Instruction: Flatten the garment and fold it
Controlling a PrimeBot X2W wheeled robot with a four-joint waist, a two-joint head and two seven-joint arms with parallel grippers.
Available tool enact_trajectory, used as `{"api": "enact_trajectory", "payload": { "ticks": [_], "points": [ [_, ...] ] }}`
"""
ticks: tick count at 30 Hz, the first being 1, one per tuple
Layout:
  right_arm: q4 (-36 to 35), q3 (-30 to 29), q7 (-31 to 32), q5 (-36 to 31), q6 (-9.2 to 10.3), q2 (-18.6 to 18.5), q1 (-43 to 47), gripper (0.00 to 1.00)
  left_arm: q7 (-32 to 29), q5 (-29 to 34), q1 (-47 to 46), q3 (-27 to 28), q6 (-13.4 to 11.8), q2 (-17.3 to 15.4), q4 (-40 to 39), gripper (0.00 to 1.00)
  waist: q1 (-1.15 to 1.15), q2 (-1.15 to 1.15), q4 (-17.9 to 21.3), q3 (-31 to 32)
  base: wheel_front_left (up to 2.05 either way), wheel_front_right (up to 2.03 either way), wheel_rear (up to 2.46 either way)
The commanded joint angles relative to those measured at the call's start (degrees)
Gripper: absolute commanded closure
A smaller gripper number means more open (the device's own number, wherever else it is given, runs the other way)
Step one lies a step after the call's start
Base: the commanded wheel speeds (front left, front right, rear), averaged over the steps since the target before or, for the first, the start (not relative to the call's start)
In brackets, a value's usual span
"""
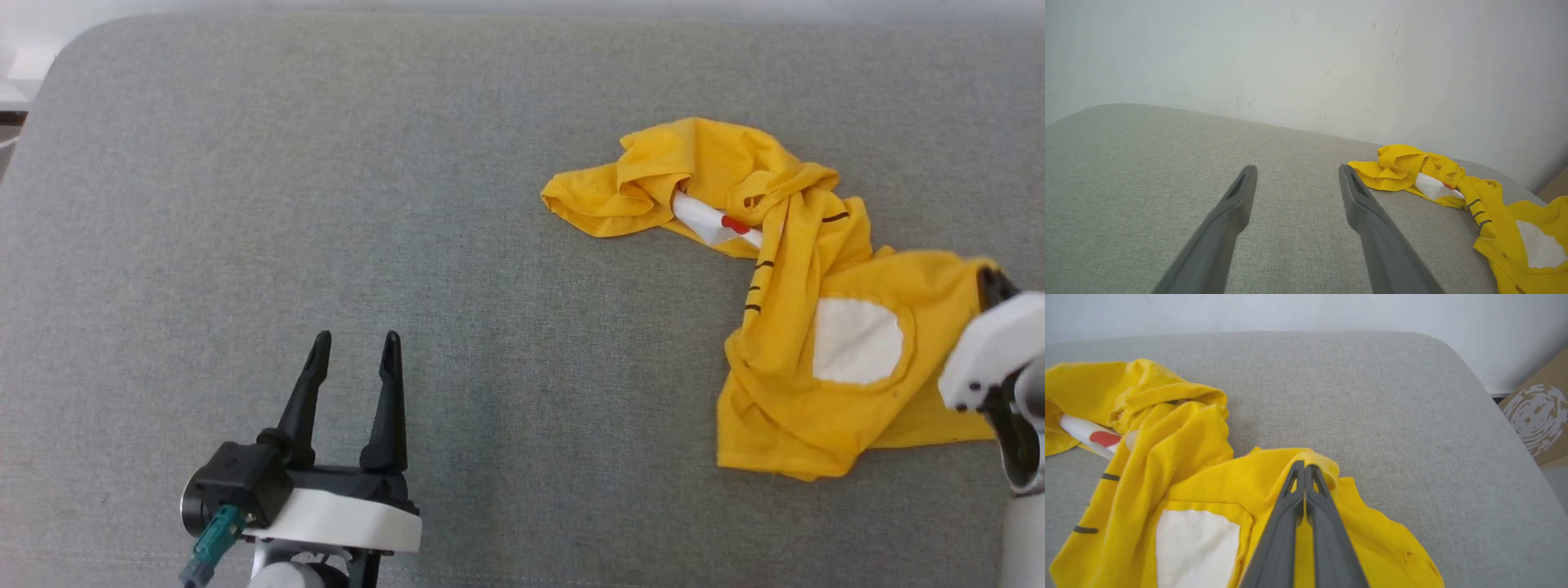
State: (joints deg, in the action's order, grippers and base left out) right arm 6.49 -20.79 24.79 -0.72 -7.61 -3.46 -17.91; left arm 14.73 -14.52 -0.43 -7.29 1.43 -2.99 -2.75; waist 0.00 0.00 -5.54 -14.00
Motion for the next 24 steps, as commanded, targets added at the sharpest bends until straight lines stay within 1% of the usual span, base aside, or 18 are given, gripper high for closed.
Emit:
{"api": "enact_trajectory", "payload": {
  "ticks": [1,4,6,9,12,16,18,20,24],
  "points": [
    [-1.5,1.2,0.3,0.7,0.12,-0.4,-1.3,1.0,0.3,-0.3,-1.0,0.0,-0.3,0.1,0.1,0.0,0.0,0.0,0.0,0.4,0.0,0.0,0.0],
    [-5.6,6.2,1.3,2.5,0.12,-1.2,-2.6,1.0,0.3,-0.7,-1.0,0.0,-0.5,0.1,0.1,0.0,0.0,0.0,-0.4,1.1,0.0,0.0,0.0],
    [-8.1,10.7,2.4,4.2,0.12,-1.4,-3.7,1.0,0.3,-0.9,-0.8,0.1,-0.7,0.1,0.0,0.0,0.0,0.0,-0.7,1.7,0.0,0.0,0.0],
    [-10.7,19.5,4.3,6.0,0.12,-2.0,-5.4,1.0,0.3,-1.0,-0.4,0.2,-0.7,0.1,0.1,0.0,0.0,0.0,-1.3,2.3,0.0,0.0,0.0],
    [-10.9,29.3,5.6,8.3,0.12,-2.0,-7.7,1.0,0.3,-1.2,-0.1,0.4,-0.8,0.1,0.2,0.0,0.0,0.0,-2.1,2.9,0.0,0.0,0.0],
    [-7.6,41.1,6.3,12.9,0.12,-0.5,-10.3,1.0,0.3,-1.6,0.1,0.4,-0.9,0.1,0.3,0.0,0.0,0.0,-3.6,3.1,0.0,0.0,0.0],
    [-4.7,45.7,6.0,15.1,0.12,0.1,-10.8,1.0,0.3,-1.9,0.0,0.1,-0.9,0.1,0.5,0.0,0.0,0.0,-4.8,3.0,0.0,0.0,0.0],
    [-1.5,49.5,5.5,16.8,0.12,0.4,-11.1,1.0,0.3,-2.2,-0.2,-0.4,-0.9,0.1,0.7,0.0,0.0,0.0,-6.0,2.7,0.0,0.0,0.0],
    [5.6,53.7,4.3,21.6,0.12,0.5,-10.7,1.0,0.3,-2.8,-0.6,-1.4,-1.0,0.1,1.2,0.0,0.0,0.0,-8.5,2.1,0.0,0.0,0.0]
  ]
}}
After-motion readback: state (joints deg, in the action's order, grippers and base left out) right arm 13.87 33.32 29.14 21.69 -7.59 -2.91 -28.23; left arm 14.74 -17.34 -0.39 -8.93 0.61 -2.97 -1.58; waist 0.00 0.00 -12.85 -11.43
